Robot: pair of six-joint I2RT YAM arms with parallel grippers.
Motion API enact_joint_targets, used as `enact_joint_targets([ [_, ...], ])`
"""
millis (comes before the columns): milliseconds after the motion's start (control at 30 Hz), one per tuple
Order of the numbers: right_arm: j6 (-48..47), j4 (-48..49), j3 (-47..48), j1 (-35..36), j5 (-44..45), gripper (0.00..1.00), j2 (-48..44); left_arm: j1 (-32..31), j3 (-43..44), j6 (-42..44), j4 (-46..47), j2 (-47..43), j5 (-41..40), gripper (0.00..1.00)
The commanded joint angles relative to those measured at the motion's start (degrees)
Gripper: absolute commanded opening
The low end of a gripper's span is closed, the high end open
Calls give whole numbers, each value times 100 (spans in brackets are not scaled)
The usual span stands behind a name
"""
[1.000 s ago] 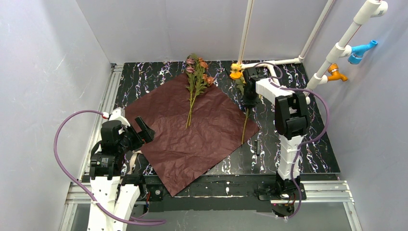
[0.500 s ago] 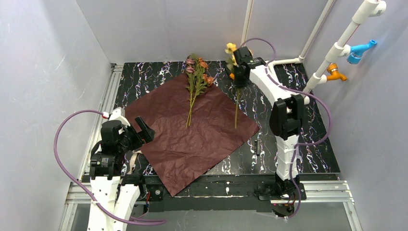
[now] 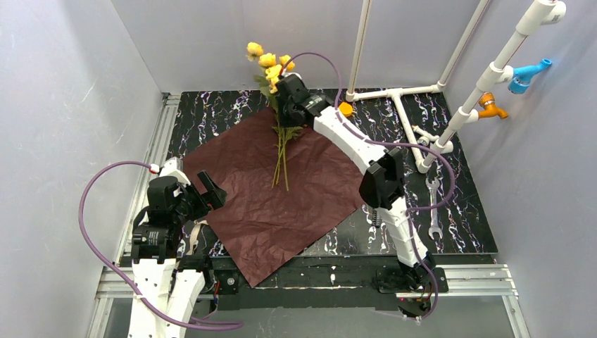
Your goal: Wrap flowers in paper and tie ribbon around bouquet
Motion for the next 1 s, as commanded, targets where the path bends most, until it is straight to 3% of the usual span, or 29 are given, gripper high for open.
enact_joint_targets([
  [0,449,358,178,80,134,1,342,38,-33,73,9,-30,-67,95],
  [567,434,1083,414,101,-67,2,1339,38,-33,71,11,-7,-52,94],
  [900,362,1284,352,104,-10,30,1490,38,-35,72,18,3,-65,94],
  [967,379,1299,307,103,-14,31,1488,38,-35,72,20,2,-59,94],
])
